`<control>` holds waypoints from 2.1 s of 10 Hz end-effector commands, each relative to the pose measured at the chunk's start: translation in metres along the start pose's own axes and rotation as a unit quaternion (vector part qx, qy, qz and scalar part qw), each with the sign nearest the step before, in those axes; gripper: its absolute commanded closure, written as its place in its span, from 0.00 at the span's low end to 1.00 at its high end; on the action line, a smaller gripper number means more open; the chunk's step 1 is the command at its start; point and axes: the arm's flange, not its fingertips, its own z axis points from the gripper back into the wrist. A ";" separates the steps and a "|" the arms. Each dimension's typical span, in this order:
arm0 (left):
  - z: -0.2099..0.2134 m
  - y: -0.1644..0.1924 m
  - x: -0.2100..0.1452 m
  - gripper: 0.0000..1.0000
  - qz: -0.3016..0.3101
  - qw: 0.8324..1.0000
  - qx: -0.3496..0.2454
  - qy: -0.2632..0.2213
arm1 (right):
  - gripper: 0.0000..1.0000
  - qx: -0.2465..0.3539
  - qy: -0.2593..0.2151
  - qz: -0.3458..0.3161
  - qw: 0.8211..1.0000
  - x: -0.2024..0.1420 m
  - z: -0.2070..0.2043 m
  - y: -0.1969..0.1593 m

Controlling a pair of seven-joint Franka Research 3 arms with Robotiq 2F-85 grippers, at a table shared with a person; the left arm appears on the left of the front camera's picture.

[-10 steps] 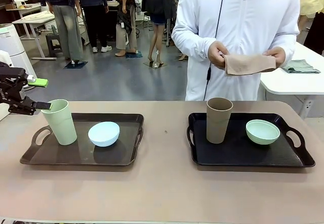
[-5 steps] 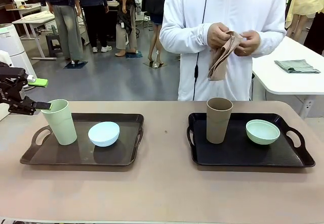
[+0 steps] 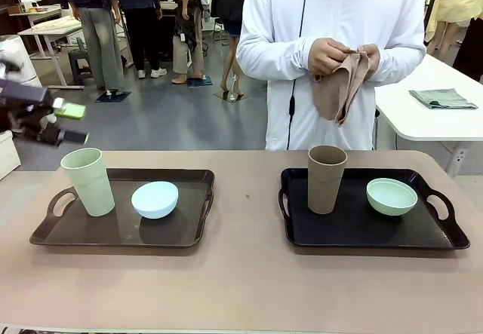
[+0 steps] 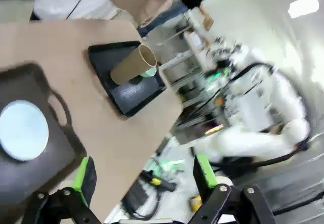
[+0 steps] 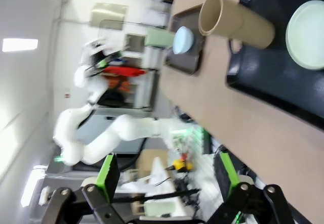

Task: Set up a tray with a mat and arrange the tableware.
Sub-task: Pick up the Picnic Bowl and Reusable plastic cup from the Handle tray in front of the human's position and hold them in the air.

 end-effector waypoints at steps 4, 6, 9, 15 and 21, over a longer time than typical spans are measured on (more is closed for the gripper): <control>-0.166 -0.084 0.064 0.00 -0.423 0.853 0.295 0.081 | 0.00 -0.438 0.024 0.054 0.897 0.052 -0.004 0.053; -0.249 -0.085 0.048 0.00 -0.636 0.678 0.368 0.016 | 0.00 -0.551 0.100 0.080 0.824 0.059 -0.033 0.041; -0.223 -0.114 0.041 0.00 -0.441 0.865 0.213 0.113 | 0.00 -0.503 0.078 0.095 0.855 0.062 -0.032 0.046; -0.282 -0.047 0.078 0.00 -0.462 0.876 0.104 0.091 | 0.00 -0.552 0.095 0.097 0.823 0.105 -0.099 0.030; -0.326 -0.049 0.084 0.00 -0.487 0.866 0.053 0.099 | 0.00 -0.559 0.095 0.120 0.815 0.115 -0.138 0.022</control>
